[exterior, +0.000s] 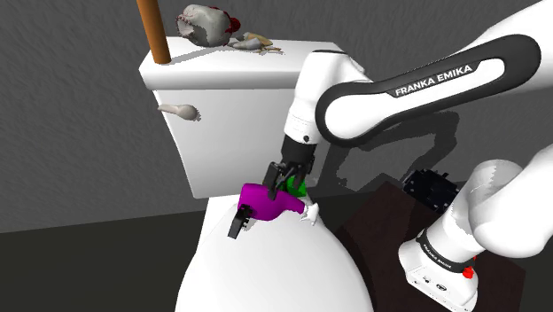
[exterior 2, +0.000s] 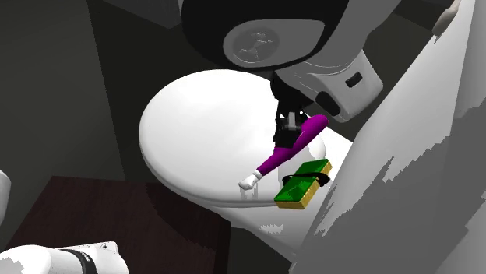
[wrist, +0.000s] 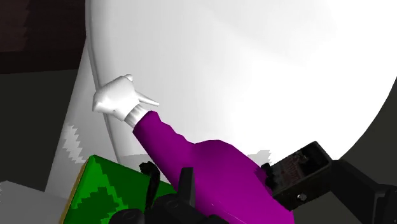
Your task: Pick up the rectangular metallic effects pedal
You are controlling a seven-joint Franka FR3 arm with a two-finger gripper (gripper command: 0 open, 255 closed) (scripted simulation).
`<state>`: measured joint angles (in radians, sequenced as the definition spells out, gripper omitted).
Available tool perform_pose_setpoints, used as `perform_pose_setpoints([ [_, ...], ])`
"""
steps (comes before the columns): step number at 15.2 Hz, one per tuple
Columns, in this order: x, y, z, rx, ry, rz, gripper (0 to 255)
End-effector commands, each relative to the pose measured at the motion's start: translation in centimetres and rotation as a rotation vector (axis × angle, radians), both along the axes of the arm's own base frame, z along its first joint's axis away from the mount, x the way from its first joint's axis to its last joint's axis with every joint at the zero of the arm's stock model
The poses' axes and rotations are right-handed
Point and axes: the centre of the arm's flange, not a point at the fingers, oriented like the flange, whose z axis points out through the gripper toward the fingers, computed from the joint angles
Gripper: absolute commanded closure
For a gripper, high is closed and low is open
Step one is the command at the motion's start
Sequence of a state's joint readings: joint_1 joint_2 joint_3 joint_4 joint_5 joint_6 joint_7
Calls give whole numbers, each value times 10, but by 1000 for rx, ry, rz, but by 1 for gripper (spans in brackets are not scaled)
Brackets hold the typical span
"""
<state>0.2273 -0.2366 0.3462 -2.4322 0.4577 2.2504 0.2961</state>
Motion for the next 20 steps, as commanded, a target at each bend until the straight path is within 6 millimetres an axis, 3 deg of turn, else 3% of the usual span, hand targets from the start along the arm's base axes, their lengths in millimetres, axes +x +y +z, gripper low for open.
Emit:
perform_pose_setpoints([
  [1, 7, 19, -13, 24, 2, -15, 0],
  [9, 36, 97, -50, 111, 12, -65, 0],
  [18, 36, 97, -90, 111, 12, -65, 0],
  [19, 36, 98, -90, 111, 12, -65, 255],
  [20, 36, 98, -90, 111, 12, -65, 255],
])
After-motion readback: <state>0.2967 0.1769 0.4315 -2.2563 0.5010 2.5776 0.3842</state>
